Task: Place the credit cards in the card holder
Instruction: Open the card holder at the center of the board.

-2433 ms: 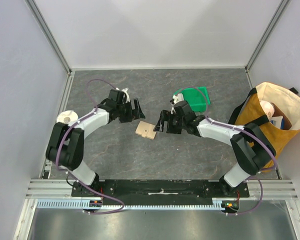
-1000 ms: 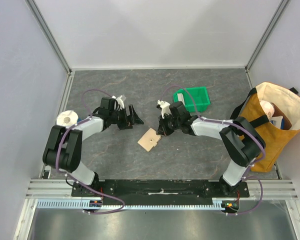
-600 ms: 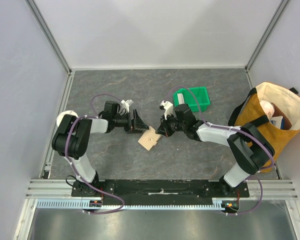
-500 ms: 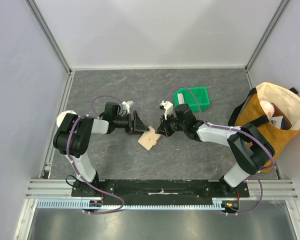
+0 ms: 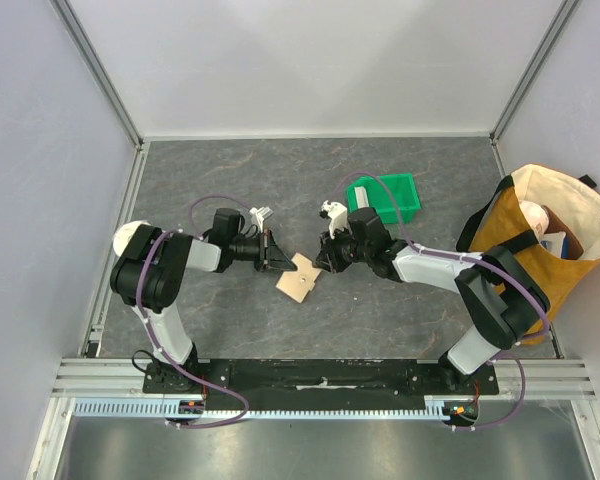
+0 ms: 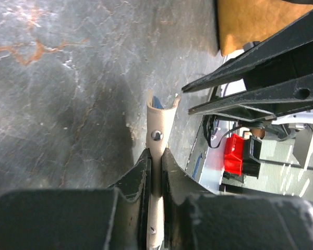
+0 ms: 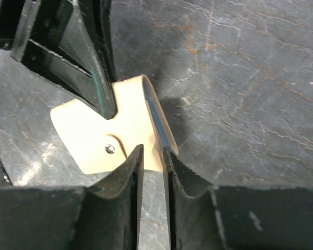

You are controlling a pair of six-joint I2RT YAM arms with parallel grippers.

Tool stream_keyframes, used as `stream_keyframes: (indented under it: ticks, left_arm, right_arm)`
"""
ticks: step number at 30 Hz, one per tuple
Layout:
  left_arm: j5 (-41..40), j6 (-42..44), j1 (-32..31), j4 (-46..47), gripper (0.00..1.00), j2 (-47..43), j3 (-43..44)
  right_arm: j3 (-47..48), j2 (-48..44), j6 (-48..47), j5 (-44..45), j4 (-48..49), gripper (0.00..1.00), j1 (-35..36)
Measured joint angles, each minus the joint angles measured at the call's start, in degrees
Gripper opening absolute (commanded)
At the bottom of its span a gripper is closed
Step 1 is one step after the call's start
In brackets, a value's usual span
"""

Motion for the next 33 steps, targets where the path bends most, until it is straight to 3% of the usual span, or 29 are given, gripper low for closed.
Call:
stream_keyframes:
  ticks: [3,7,18,33]
  left_arm:
    - [-1.9,2.1,-0.3,-5.1,0.02,0.0,1.5]
    - [-5.5,7.0,-1.6,-13.7,0.02,0.1,6.2]
    - [-10.3,13.6,-3.2,-24.6,0.02,3.5,11.2]
    - [-11.0,15.9,-3.2,-28.9,0.02,4.7,13.9]
  right_arm:
    - [0.8,-0.2,0.3,3.0,-2.9,0.48,0.0]
    - [0.8,-3.0,0.6,5.5,-5.9,0.50,-0.1]
    - [1.9,3.7,4.7,-5.2,-3.4,0.56,0.1]
    - [6.1,10.5,2.8,-12.7,-5.3,0.51,0.2]
